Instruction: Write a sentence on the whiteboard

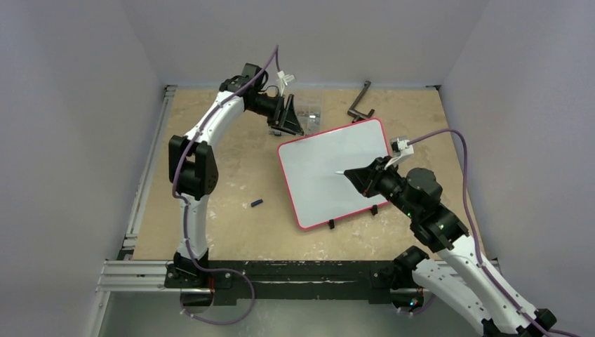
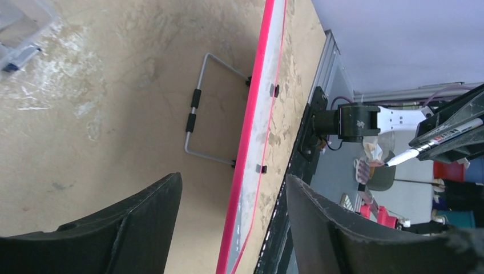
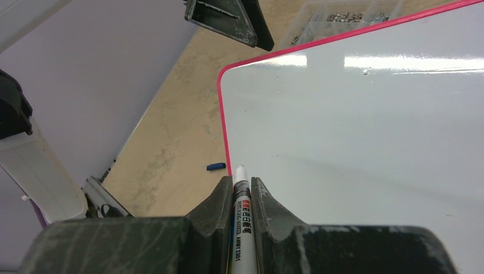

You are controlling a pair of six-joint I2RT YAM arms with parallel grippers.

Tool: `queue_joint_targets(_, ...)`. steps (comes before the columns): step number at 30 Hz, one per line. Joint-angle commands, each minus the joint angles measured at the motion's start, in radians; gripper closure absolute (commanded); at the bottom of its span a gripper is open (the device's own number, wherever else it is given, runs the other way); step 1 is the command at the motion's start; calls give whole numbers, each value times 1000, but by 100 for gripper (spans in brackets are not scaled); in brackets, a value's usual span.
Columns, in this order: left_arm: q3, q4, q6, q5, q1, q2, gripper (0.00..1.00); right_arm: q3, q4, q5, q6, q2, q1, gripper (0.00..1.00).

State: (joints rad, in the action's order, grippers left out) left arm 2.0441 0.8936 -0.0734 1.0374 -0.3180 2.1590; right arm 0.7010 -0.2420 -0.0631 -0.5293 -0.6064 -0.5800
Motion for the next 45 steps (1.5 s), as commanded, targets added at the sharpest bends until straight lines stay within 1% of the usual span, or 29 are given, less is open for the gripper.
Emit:
queue_joint_targets(1,34,33,49,65,-22,14,35,24,32,-12,22,15,4,100)
queue_joint_targets(5,3,10,46,72,-42,8,36,24,35,-18,23,12,5,100)
queue_joint_targets(8,-32,-42,20,68,-54,-4,42,25,34,-18,24,12,5,100)
queue_joint_targets(12,-115,-161,-52,78,-59,-34,48,29,31,-17,27,11,5,100)
queue_joint_targets(14,-133,-180,-64,77,-60,-36,52,29,27,-17,28,11,4,100)
queue_joint_targets(16,-140,-192,-69,79,-62,-33,53,29,26,-17,28,12,5,100)
queue_joint_targets(20,-141,-215,-88,86,-64,-32,59,27,26,-18,28,11,4,100)
queue_joint_targets(27,-124,-221,-99,93,-64,-44,62,23,22,-17,26,10,5,100)
queue_joint_targets(32,-107,-184,-76,93,-64,-36,73,23,24,-17,25,8,5,100)
queue_joint_targets(34,-107,-178,-71,95,-64,-37,80,24,26,-18,25,7,5,100)
queue_joint_targets(37,-106,-175,-71,91,-64,-42,94,23,26,-18,26,7,4,100)
queue_joint_targets(39,-105,-174,-71,95,-64,-44,95,23,24,-17,26,9,4,100)
queue_joint_targets(42,-109,-169,-63,103,-66,-54,92,22,25,-15,25,9,4,100)
queue_joint_targets(43,-112,-167,-58,105,-68,-59,95,21,28,-15,26,8,3,100)
queue_joint_targets(44,-116,-166,-50,105,-70,-65,99,20,30,-15,26,7,3,100)
queue_joint_targets(45,-120,-165,-43,100,-72,-74,100,19,33,-15,26,7,4,100)
